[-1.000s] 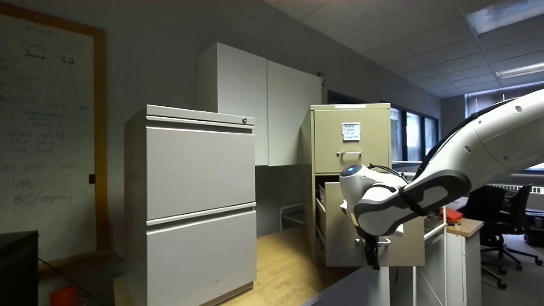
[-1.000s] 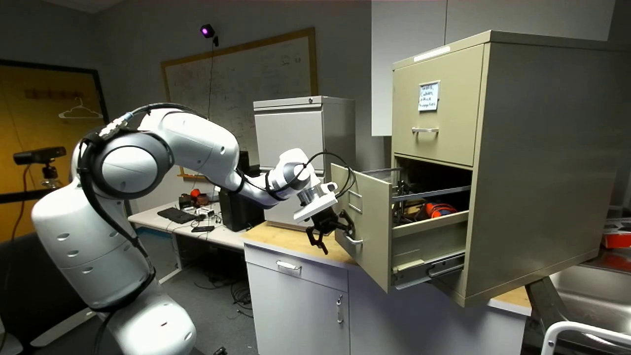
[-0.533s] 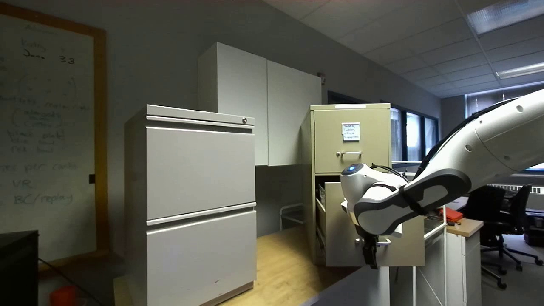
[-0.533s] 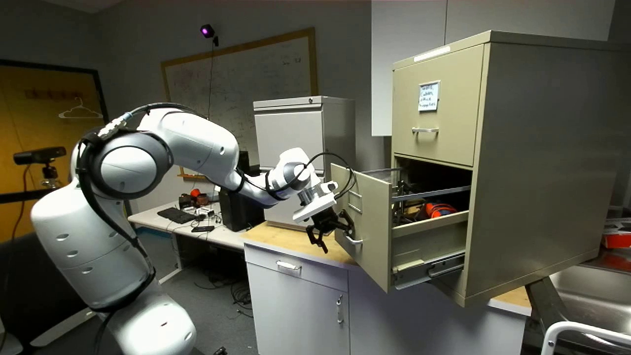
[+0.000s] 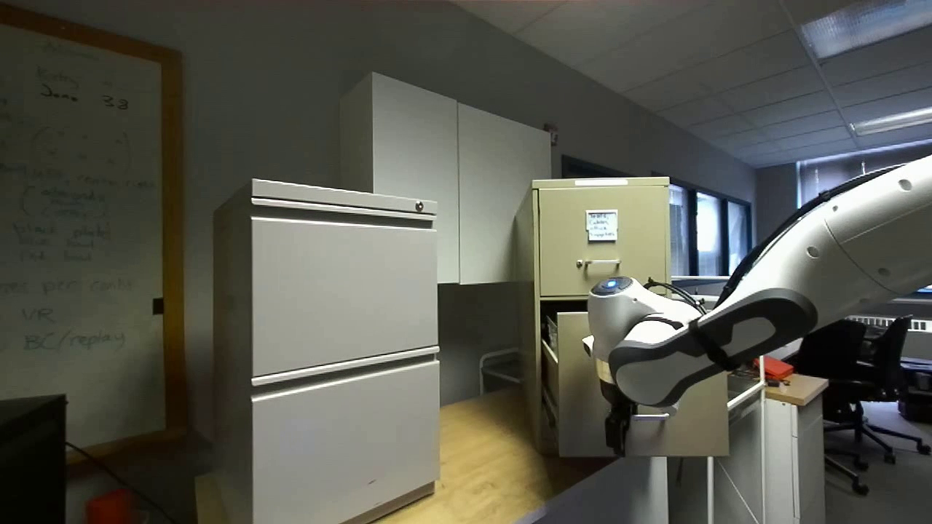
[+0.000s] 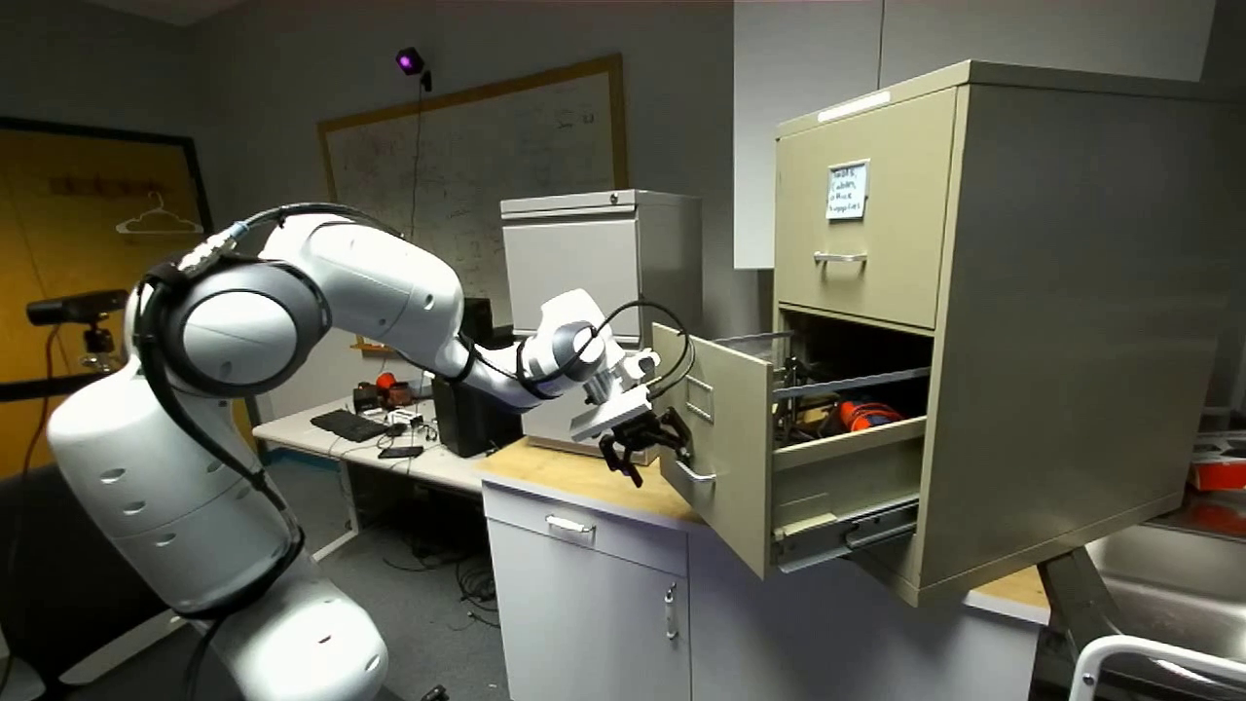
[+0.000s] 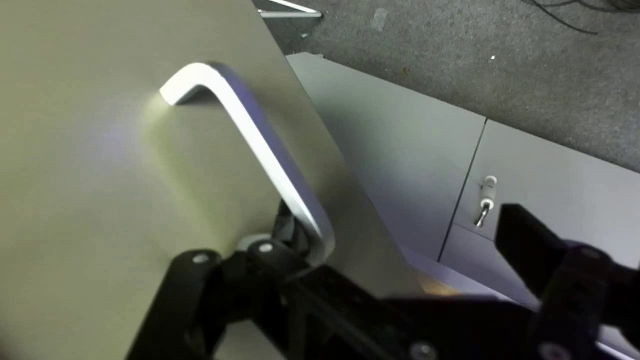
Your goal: Open the bottom drawer of the cabinet to the right.
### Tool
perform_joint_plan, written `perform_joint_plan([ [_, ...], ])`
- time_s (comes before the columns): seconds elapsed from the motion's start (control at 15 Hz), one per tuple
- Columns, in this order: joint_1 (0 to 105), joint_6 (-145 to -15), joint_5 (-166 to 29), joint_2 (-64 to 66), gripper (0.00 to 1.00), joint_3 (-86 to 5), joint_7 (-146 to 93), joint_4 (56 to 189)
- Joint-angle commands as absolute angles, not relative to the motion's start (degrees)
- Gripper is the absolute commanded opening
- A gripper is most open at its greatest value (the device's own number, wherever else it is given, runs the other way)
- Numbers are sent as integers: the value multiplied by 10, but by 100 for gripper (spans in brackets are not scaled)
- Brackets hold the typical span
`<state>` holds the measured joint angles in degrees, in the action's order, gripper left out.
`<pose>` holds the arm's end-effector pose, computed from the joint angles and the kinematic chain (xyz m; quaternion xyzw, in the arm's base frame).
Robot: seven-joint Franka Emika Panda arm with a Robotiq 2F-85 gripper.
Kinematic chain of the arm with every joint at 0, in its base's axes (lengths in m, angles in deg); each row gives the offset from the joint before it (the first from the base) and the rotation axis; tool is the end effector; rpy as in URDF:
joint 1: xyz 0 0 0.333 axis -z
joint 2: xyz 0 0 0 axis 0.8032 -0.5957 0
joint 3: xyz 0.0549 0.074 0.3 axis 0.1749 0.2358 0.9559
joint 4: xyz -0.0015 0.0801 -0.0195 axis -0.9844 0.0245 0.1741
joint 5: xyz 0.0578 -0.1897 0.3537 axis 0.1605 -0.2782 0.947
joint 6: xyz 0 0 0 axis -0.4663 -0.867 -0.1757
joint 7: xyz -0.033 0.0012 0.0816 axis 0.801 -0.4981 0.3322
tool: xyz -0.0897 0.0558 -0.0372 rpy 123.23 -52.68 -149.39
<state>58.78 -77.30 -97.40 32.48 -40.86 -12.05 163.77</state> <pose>0.4877 -0.0988 0.4537 0.9585 0.1554 0.0744 0.2271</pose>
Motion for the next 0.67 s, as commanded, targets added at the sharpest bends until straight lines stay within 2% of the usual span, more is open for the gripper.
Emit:
perform_joint_plan([
  [0.0, 576, -812, -970, 372, 100, -388, -152, 1676],
  [0.6, 588, -885, -1008, 441, 100, -359, -184, 1717],
])
